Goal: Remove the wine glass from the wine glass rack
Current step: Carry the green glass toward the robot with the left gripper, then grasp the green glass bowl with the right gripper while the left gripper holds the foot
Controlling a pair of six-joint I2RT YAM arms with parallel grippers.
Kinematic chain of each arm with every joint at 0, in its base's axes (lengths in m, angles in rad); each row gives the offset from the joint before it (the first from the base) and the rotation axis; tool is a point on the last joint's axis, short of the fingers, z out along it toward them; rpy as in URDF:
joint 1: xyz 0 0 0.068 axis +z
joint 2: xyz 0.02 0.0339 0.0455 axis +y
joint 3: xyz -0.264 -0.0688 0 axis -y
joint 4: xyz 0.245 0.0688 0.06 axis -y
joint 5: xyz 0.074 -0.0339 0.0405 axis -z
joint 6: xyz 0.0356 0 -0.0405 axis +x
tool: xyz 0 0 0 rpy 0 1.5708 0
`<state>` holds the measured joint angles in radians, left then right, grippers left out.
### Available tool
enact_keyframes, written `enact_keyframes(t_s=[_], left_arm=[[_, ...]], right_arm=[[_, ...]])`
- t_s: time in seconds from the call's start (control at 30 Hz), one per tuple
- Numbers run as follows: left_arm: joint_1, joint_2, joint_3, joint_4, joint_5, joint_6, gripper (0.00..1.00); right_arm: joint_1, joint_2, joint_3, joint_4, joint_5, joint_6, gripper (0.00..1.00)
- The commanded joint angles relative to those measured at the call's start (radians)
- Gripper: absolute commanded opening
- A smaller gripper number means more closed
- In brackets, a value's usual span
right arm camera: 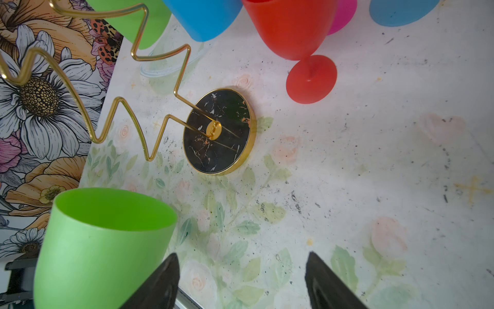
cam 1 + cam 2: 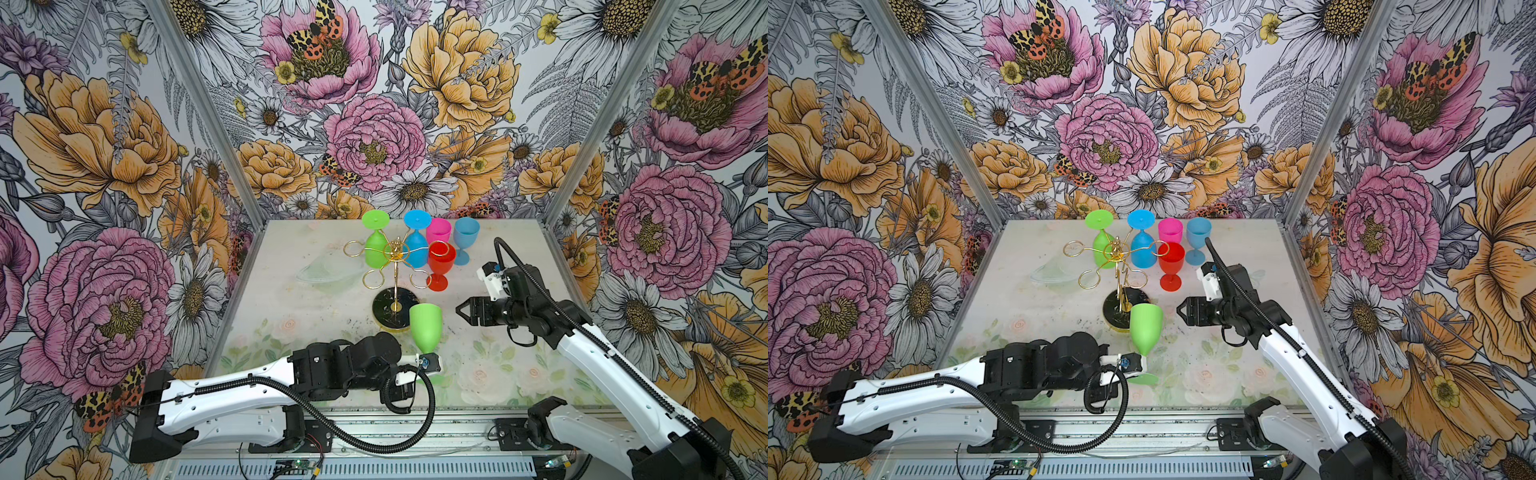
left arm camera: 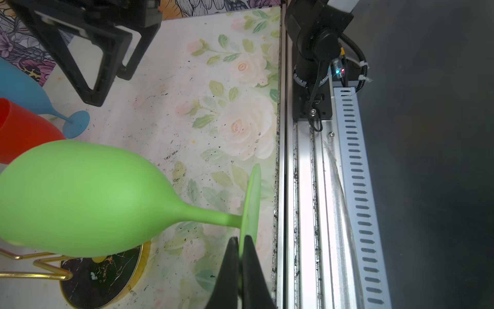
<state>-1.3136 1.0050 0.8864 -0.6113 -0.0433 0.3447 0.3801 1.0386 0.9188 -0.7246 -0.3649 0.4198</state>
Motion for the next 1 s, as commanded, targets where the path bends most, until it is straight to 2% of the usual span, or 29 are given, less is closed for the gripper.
enact_keyframes(t_s=[0.0,0.07,0.2,0.33,0.57,0.7,0.97], left_arm=[[-0.007,-0.012,-0.031,0.049,-0.124,0.176,0.0],[-0.044,-0.01,-0.058,0.058,-0.159,0.229,0.0],[-0.084,-0.006,-0.114,0.111,-0.329,0.341,0.0],[-0.136,-0.011,-0.182,0.181,-0.448,0.472,0.0],[-0.145,-0.029,-0.268,0.324,-0.552,0.607,0.0],[-0.148,-0.03,-0.317,0.399,-0.618,0.719,0.0],[-0.154,-0.008,-0.365,0.473,-0.683,0.841,0.0]], right_arm=[[0.004,0.0,0.058,0.004,-0.031,0.024,0.75],[0.004,0.009,0.077,0.004,-0.044,0.026,0.74],[0.004,0.033,0.117,0.004,-0.082,0.028,0.73],[0.005,0.054,0.159,0.004,-0.111,0.034,0.73],[0.021,0.111,0.18,0.004,-0.191,0.029,0.69],[0.045,0.133,0.183,0.004,-0.194,0.025,0.68],[0.068,0.157,0.191,0.005,-0.209,0.019,0.66]])
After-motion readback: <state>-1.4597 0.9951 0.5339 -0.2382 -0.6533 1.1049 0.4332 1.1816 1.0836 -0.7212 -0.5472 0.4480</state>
